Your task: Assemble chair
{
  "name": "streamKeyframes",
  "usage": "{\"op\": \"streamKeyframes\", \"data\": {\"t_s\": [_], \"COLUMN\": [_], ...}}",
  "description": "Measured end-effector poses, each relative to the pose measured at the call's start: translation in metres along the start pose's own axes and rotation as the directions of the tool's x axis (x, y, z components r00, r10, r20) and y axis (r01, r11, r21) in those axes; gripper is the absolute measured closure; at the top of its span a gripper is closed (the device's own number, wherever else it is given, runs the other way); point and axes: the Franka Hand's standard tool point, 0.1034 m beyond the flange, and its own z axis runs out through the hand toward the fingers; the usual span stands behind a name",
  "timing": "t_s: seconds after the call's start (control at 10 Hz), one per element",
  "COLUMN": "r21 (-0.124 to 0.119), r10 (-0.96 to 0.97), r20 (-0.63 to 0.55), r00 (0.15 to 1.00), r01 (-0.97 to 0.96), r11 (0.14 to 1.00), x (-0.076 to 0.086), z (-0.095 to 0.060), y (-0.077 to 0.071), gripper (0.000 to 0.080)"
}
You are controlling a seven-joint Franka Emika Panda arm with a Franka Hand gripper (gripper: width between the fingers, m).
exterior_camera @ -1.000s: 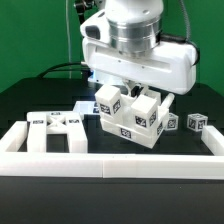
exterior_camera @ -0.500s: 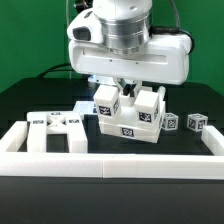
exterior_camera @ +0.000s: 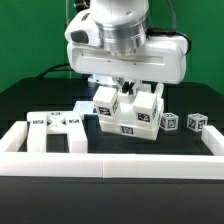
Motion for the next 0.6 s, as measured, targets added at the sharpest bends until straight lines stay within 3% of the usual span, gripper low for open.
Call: {"op": "streamKeyframes", "data": {"t_s": [0.3, 0.4, 0.6], "r21": [-0.018, -0.026, -0.031], "r10": [0.016, 0.029, 0.039], "r20": [0.123, 0.193, 0.21], "r00": [0.992, 0.981, 0.977], "r01": [-0.014, -0.025, -0.033], "r11": [1.0, 0.999, 0.999], "x": [0.004, 0.0, 0.007], "z": [0.0, 0.005, 0.008], "y": [0.0, 0.007, 0.011], "gripper": [0.0765, 0.0765, 0.0765]}}
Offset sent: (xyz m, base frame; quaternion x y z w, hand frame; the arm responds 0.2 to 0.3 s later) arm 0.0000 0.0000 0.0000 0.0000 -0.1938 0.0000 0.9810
